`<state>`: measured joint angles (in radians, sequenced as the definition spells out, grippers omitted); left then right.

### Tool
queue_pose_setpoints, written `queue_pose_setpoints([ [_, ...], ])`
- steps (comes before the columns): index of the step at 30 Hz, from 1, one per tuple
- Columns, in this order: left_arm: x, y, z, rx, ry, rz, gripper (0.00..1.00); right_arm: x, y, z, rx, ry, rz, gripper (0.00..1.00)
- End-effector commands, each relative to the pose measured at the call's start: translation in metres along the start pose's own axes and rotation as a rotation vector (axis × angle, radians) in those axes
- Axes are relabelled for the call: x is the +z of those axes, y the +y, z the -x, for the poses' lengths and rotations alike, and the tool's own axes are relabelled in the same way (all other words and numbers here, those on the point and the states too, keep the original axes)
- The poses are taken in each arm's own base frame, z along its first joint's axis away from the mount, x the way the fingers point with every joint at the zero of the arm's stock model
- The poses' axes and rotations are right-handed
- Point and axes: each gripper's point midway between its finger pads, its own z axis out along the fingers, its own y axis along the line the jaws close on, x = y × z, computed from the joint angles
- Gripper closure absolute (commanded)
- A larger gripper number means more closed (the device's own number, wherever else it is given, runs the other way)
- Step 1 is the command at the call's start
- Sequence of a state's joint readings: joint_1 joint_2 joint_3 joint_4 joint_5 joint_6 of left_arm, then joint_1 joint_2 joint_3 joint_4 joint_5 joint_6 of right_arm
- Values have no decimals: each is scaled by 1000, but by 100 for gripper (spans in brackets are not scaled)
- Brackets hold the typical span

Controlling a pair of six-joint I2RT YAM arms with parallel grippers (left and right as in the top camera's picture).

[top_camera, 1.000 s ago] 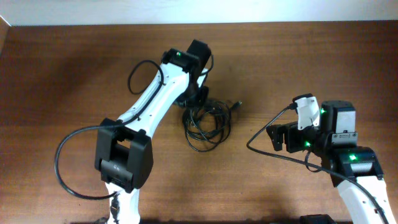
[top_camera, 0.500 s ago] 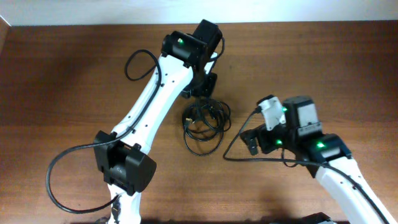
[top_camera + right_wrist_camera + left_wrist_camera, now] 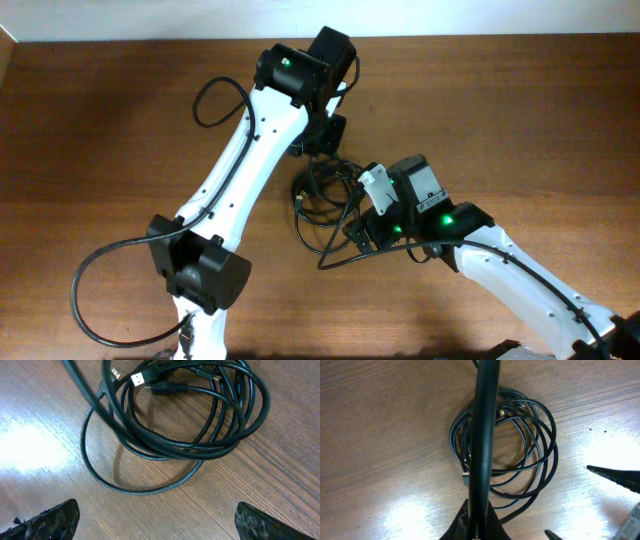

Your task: Untangle cables

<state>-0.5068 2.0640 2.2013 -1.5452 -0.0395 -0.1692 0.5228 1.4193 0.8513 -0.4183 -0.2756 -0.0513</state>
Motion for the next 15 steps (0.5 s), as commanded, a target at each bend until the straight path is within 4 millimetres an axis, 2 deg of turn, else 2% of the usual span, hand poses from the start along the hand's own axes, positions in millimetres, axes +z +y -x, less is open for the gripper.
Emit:
queue_pose_setpoints([
  [1, -30, 3, 4, -1, -85, 7, 100, 0, -4, 12, -8, -29, -26, 2],
  [3, -38, 3, 6, -2, -111, 2, 100, 0, -4, 14, -10, -38, -26, 2],
  [9, -80, 11, 15, -12, -217, 27, 100, 0, -2, 14, -14, -38, -23, 2],
  [15, -111, 13, 13, -17, -276, 17, 100, 3, 16, 20, -58, -58, 6, 2],
])
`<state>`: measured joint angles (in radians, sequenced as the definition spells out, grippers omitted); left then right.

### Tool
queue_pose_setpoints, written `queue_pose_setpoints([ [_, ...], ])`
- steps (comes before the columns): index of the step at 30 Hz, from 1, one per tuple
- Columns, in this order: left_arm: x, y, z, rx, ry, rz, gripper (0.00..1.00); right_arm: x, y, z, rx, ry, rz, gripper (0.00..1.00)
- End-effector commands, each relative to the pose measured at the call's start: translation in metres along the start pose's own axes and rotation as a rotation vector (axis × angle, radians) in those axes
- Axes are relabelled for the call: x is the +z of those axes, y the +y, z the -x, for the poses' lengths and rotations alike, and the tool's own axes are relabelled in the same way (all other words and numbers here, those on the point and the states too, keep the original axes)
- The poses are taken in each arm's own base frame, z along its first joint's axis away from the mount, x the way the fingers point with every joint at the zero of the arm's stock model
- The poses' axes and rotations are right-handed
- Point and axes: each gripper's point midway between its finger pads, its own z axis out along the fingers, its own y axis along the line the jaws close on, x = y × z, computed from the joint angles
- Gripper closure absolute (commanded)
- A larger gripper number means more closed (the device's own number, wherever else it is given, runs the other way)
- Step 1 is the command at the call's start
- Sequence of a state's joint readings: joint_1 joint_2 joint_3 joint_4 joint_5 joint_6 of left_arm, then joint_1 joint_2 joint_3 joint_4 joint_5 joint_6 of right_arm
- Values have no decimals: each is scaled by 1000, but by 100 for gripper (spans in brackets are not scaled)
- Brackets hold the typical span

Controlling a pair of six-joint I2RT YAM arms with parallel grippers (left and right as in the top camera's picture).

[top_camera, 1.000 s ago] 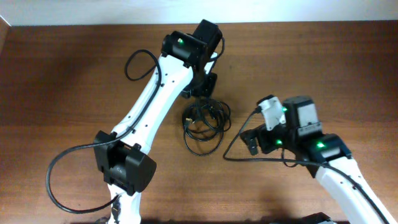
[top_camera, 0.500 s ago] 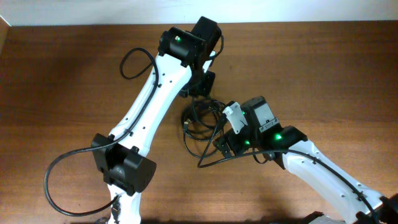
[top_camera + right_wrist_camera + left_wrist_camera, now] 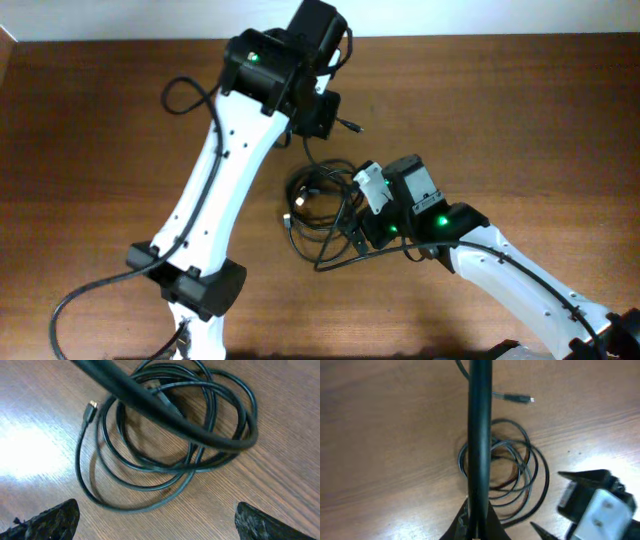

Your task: Untangle cables

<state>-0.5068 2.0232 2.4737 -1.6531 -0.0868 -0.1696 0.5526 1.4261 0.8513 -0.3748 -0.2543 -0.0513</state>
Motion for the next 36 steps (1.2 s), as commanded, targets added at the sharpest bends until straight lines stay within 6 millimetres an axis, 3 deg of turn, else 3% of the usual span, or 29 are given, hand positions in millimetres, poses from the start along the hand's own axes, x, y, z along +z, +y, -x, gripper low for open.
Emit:
queue_pose_setpoints([
  [1, -29, 5, 3, -4, -71, 9, 100, 0, 13, 15, -25, -40, 15, 2],
  [11, -87, 13, 4, -24, -225, -4, 100, 3, 17, 16, -28, -42, 13, 2],
  [15, -100, 14, 1, -28, -254, -9, 100, 14, 18, 9, -27, -13, 19, 2],
  [23, -101, 14, 1, -39, -256, -12, 100, 49, 46, 4, -96, 6, 63, 2],
  [30, -101, 14, 1, -38, -256, -11, 100, 78, 40, -21, -82, 96, 62, 2],
  [36, -102, 14, 0, -39, -257, -12, 100, 84, 39, -19, -84, 84, 63, 2],
])
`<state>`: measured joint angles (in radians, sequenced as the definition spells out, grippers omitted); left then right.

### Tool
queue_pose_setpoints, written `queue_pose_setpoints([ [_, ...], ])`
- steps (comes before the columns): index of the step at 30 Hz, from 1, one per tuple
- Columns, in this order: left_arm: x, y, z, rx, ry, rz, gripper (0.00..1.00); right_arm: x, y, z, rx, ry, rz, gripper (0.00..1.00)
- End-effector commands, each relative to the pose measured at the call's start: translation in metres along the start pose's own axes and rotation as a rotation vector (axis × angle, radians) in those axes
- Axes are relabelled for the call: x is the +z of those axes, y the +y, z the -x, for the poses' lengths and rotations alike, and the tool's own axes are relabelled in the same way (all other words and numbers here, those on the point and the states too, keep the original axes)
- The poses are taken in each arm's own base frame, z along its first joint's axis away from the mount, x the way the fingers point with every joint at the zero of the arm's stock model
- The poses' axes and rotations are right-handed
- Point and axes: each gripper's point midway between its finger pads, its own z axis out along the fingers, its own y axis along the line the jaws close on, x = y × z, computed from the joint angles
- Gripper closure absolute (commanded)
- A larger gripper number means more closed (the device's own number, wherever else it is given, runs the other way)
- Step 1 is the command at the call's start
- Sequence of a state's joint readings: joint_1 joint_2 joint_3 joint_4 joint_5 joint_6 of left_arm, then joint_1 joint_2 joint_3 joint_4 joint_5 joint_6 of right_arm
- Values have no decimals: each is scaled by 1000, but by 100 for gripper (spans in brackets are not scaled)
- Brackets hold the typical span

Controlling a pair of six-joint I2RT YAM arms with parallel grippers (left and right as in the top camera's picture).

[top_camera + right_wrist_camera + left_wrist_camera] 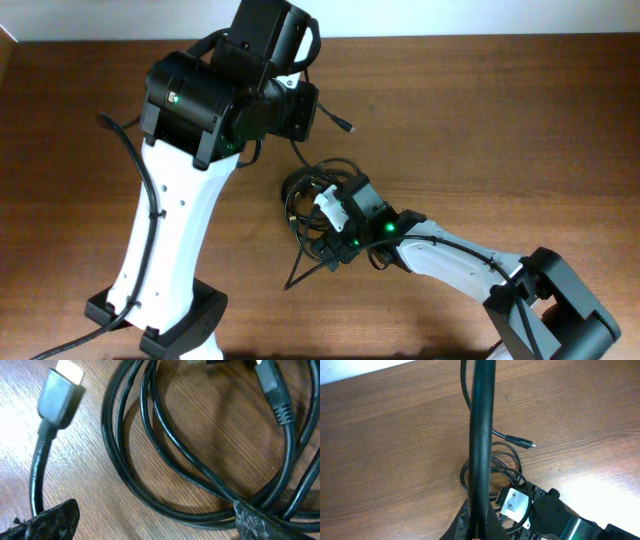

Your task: Untangle cables

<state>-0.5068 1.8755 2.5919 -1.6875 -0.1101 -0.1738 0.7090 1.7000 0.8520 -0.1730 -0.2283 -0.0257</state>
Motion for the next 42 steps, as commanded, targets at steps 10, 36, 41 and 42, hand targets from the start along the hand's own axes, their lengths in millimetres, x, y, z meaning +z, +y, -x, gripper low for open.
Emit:
queue_pose_setpoints([
  [10, -11, 2, 2, -11, -33, 5, 100, 12, -5, 11, -4, -34, -21, 96],
  [36, -12, 2, 2, -7, -33, 4, 100, 29, 33, -5, -90, 41, 5, 4],
  [41, -12, 2, 2, 4, -33, 5, 100, 30, 32, -5, -100, 43, -10, 96],
  [42, -12, 2, 2, 4, -33, 5, 100, 30, 31, -5, -107, 44, -13, 96],
])
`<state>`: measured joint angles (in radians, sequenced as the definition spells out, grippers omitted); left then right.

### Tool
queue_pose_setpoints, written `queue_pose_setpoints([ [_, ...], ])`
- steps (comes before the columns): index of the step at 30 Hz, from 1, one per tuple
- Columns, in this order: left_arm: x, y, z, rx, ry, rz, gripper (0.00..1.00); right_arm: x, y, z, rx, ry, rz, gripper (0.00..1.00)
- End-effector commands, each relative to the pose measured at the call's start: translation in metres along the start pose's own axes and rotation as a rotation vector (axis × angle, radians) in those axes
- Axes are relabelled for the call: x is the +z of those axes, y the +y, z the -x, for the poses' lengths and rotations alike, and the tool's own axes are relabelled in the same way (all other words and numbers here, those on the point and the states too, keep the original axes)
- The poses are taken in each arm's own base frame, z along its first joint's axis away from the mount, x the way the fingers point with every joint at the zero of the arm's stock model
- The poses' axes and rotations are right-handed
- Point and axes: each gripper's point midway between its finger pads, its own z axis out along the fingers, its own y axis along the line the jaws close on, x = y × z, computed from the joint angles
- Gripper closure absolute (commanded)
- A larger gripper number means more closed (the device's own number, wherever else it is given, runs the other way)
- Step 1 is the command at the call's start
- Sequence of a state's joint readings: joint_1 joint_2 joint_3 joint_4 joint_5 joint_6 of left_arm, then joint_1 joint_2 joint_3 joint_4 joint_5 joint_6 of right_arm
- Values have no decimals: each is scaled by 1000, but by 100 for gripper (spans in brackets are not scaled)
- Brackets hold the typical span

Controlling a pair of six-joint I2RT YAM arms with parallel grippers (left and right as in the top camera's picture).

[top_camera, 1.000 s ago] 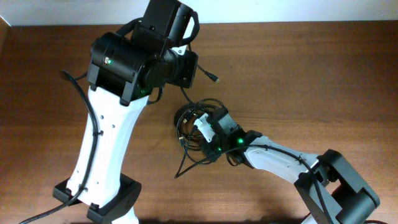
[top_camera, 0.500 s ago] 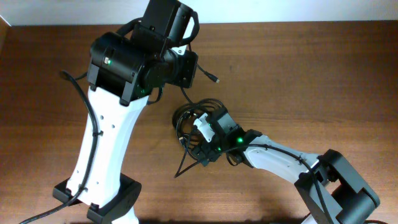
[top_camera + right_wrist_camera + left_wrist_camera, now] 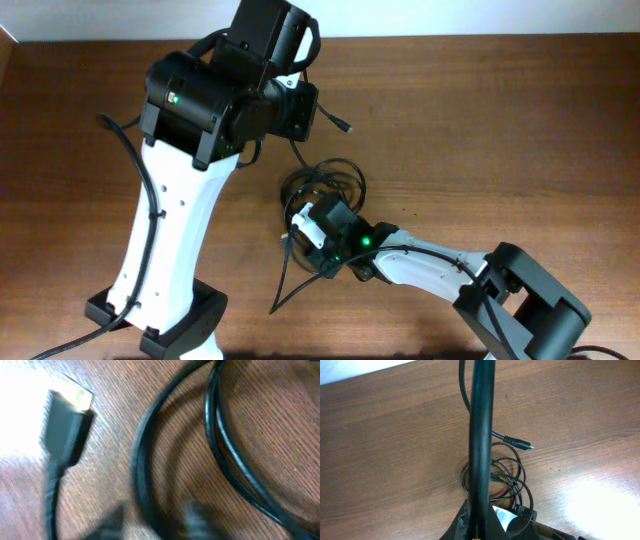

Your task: Untangle cables

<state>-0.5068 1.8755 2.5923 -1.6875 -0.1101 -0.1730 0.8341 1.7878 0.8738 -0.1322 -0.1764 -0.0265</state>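
Note:
A coil of thin black cables [image 3: 322, 188] lies mid-table. My left gripper [image 3: 476, 532] is held high and is shut on a thick black cable [image 3: 481, 420] that runs up the middle of the left wrist view. A barrel plug [image 3: 518, 442] lies beyond the coil [image 3: 496, 477]. My right gripper [image 3: 308, 243] is down at the coil's near-left edge. In the blurred right wrist view its fingers [image 3: 114, 519] stand close on either side of one black strand [image 3: 144, 475], and I cannot see whether they touch it. A flat metal-tipped plug [image 3: 67, 417] lies left of that strand.
A loose strand [image 3: 285, 295] trails from the coil toward the near edge of the brown wooden table [image 3: 520, 120]. The left arm's white upper link [image 3: 165, 240] rises over the table's left half. The table's far edge meets a white wall.
My right gripper's fingers were wide apart at the frame's corners; now they are drawn in around one strand. The right wrist sits slightly further left and nearer. The left arm has not moved.
My left gripper was low over the coil, shut on the thick cable, with my right gripper open beside the coil. Then the left arm stood higher and a barrel plug lay clear of the coil. Later my right gripper was down at the coil, and now its fingers flank a strand.

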Motion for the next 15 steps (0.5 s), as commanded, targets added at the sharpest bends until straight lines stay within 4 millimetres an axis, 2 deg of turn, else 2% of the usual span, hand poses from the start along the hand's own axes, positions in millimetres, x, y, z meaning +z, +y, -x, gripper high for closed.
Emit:
queue_pose_setpoints([
  [1, -12, 2, 2, 3, -33, 5, 100, 2, -4, 3, -6, -1, -27, 96],
  [7, -12, 2, 2, 3, -33, 5, 100, -2, -10, 12, -35, -25, -64, 96],
  [11, -14, 3, 2, 2, -39, 4, 100, -20, -22, 29, -30, -79, -124, 96],
  [15, -18, 7, 2, 0, -51, 23, 100, -41, -39, 36, 8, -112, -156, 96],
])
